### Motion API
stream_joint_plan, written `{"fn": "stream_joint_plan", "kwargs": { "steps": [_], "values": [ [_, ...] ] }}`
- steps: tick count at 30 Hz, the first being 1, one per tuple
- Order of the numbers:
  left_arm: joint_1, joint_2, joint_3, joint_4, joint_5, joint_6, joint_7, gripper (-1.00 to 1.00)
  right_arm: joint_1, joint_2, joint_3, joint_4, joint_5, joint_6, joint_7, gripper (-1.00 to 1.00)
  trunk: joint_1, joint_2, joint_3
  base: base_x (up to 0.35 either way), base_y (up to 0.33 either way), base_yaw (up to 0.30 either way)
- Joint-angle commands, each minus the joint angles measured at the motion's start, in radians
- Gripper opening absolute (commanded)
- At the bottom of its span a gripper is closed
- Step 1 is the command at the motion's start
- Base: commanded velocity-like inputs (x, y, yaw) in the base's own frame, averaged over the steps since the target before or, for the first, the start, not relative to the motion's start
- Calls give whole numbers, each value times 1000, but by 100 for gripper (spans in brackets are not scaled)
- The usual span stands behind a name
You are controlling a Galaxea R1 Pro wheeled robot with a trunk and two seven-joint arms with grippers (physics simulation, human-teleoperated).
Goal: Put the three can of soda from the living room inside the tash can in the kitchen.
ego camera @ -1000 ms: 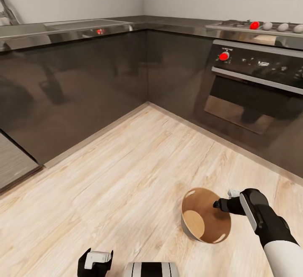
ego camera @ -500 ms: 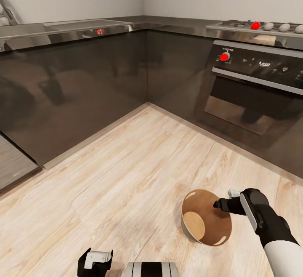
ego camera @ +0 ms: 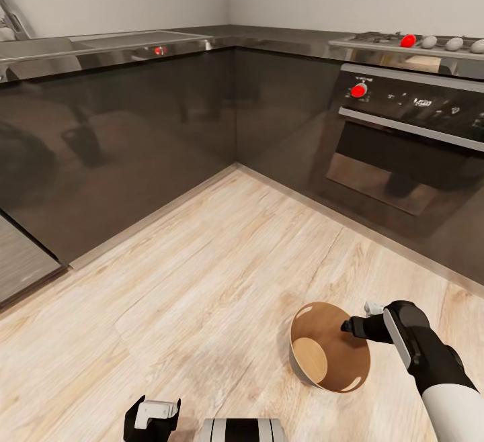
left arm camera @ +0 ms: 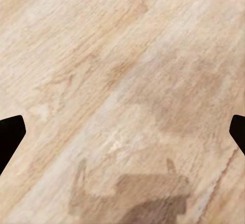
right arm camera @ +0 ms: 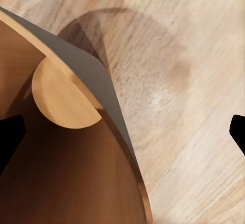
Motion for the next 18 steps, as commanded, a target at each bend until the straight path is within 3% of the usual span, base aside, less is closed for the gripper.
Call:
{"fn": "stream_joint_plan", "kwargs": {
  "steps": [1,18],
  "values": [
    [0,0,0,0,0,0,0,100,0,-1,0,0,0,0,0,100,0,0,0,0,0,0],
    [0,1,0,-2,0,0,-1,100,9,-4,-3,2,3,0,0,100,0,0,0,0,0,0]
  ]
}}
